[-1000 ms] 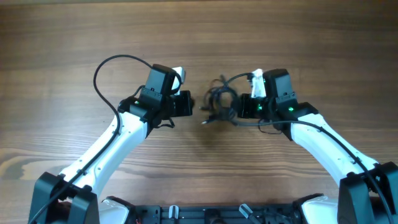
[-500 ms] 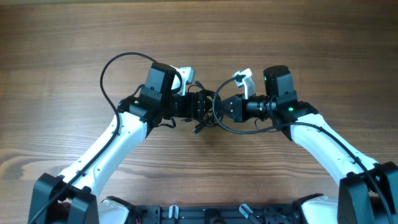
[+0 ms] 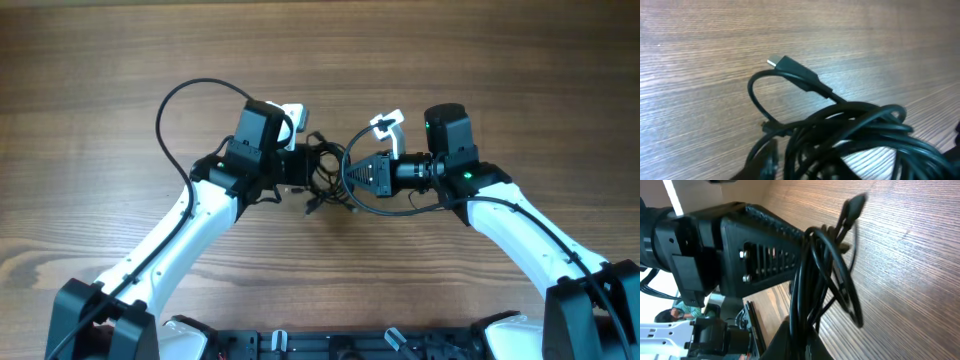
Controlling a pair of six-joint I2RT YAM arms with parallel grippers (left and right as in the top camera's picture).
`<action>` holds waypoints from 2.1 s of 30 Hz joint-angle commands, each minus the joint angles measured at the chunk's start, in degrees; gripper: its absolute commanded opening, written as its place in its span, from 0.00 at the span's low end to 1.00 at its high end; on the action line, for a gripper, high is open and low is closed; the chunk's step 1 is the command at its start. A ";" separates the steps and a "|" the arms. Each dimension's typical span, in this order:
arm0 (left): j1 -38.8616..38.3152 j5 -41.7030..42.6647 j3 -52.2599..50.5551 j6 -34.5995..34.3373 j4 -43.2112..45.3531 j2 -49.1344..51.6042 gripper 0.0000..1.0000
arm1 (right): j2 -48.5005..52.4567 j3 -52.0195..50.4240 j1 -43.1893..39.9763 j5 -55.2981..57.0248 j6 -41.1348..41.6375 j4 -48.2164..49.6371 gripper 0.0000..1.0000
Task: Untangle cables
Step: 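Grasp the black cable bundle with both grippers from opposite sides, then pull the grippers apart to spread the cable tangle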
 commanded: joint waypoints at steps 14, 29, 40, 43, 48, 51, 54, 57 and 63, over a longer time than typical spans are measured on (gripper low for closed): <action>6.21 14.51 4.24 0.13 -0.04 -16.26 0.04 | 0.70 0.07 0.15 41.16 16.81 -16.98 0.60; 6.60 4.42 3.93 3.50 -11.50 -5.79 0.04 | 0.70 0.07 0.11 33.00 11.54 -12.37 0.59; 6.58 37.24 3.91 26.08 -14.80 -4.90 0.04 | 0.70 0.07 0.11 15.26 1.27 -0.46 0.61; 6.60 38.45 3.91 26.12 -14.51 -4.90 0.04 | 0.70 0.07 0.15 10.47 -0.39 1.70 0.61; 6.58 52.46 3.91 26.29 -7.61 -4.90 0.04 | 0.72 0.07 0.15 7.89 0.57 0.90 0.55; 6.60 52.63 3.91 26.29 -7.17 -4.90 0.04 | 0.70 0.07 0.15 6.01 1.75 0.22 0.41; 6.60 51.91 3.91 26.27 -5.68 -4.90 0.04 | 0.70 0.07 0.17 1.07 1.73 -2.01 0.38; 6.60 48.13 3.91 25.97 -5.07 -4.90 0.04 | 0.72 0.07 0.15 -1.73 1.66 -5.27 0.19; 6.60 36.35 3.91 25.86 -10.23 -4.90 0.04 | 0.72 0.07 0.15 24.37 12.39 -11.52 0.04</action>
